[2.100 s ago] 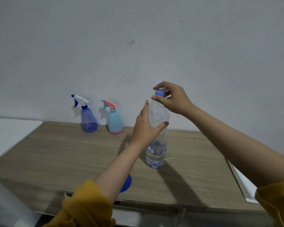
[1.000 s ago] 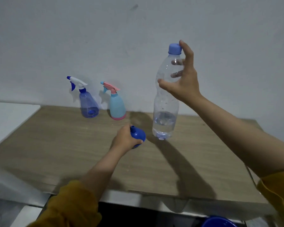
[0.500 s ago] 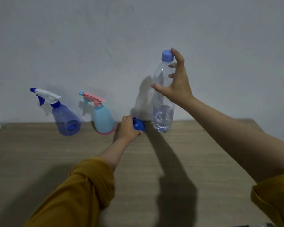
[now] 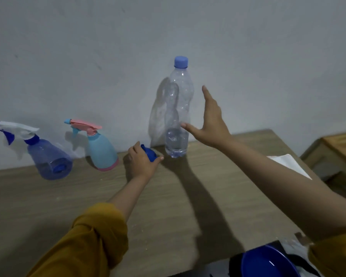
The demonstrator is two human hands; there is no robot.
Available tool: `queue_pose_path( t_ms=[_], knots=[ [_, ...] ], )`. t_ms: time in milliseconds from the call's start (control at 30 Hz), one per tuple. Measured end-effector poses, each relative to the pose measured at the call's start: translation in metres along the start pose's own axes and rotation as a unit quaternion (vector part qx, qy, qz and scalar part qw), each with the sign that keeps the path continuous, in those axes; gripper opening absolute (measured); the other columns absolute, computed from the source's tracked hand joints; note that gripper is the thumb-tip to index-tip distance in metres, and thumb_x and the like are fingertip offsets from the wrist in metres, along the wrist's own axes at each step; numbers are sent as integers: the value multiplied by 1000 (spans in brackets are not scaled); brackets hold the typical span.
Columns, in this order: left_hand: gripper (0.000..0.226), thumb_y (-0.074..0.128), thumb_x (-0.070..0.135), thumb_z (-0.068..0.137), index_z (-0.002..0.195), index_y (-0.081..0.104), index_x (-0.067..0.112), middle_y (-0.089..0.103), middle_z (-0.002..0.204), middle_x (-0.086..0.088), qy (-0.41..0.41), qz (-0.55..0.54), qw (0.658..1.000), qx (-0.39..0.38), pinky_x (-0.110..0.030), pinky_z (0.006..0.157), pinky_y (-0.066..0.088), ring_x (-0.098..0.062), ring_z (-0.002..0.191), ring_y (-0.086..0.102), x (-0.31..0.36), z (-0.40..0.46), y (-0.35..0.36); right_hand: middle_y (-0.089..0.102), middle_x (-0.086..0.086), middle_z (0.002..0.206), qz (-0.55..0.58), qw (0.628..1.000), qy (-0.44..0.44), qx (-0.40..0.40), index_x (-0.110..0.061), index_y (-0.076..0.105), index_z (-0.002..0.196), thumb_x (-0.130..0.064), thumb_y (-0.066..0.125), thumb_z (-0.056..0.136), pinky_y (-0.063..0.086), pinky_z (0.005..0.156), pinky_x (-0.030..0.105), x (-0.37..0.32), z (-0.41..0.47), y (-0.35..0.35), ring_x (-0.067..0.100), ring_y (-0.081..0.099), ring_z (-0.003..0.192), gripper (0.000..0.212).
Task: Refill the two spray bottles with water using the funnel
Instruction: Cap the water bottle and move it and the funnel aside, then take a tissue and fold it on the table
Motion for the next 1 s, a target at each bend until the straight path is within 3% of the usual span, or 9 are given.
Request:
queue_pose_path(
  t_ms=[200,367,533,767,867,1000],
  knots=[
    [83,83,38,61,123,45,-1,45,127,-21,39,-64,994,74,-39,97,34,-38,117,45,67,-58,6,49,16,132,-51,995,85,-9,-4,46,134,-29,68,85,34,104,34,67,-77,-29,32,43,126,60],
    [58,74,29,75,122,50,5,45,124,-13,120,-123,984,-44,-32,97,34,-30,117,46,146,-117,65,64,11,110,-85,982,167,-7,-8,66,110,-23,65,86,48,88,39,129,-143,-74,29,56,109,29],
    [46,67,35,82,120,53,13,48,123,-5,232,-90,955,-158,-31,89,39,-22,116,47,229,-169,127,69,7,94,-125,958,258,21,-12,72,97,-23,66,82,51,78,39,196,-216,-124,28,63,91,20],
    [45,53,52,77,116,49,29,48,117,8,272,-96,926,-241,-42,85,52,-16,113,47,282,-201,203,66,10,109,-193,905,377,42,-11,68,108,-30,65,84,49,85,40,278,-281,-176,30,60,102,31],
    [44,58,45,79,118,51,24,49,123,8,287,-86,921,-250,-42,92,48,-17,119,44,298,-207,222,63,10,113,-192,890,412,7,-14,65,113,-37,63,84,46,89,42,301,-292,-172,32,56,106,37],
    [40,64,33,82,118,54,17,54,124,2,309,-65,915,-252,-39,95,43,-21,120,44,312,-207,239,67,3,92,-173,905,388,28,-18,71,90,-32,62,85,49,80,39,306,-288,-170,25,61,90,18]
  ],
)
Point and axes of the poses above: each hand's wrist, its own z-axis towards the middle knuckle, its own y-axis out of the palm, x = y × z, the point moved 10 cm from there along z, towards the middle knuckle
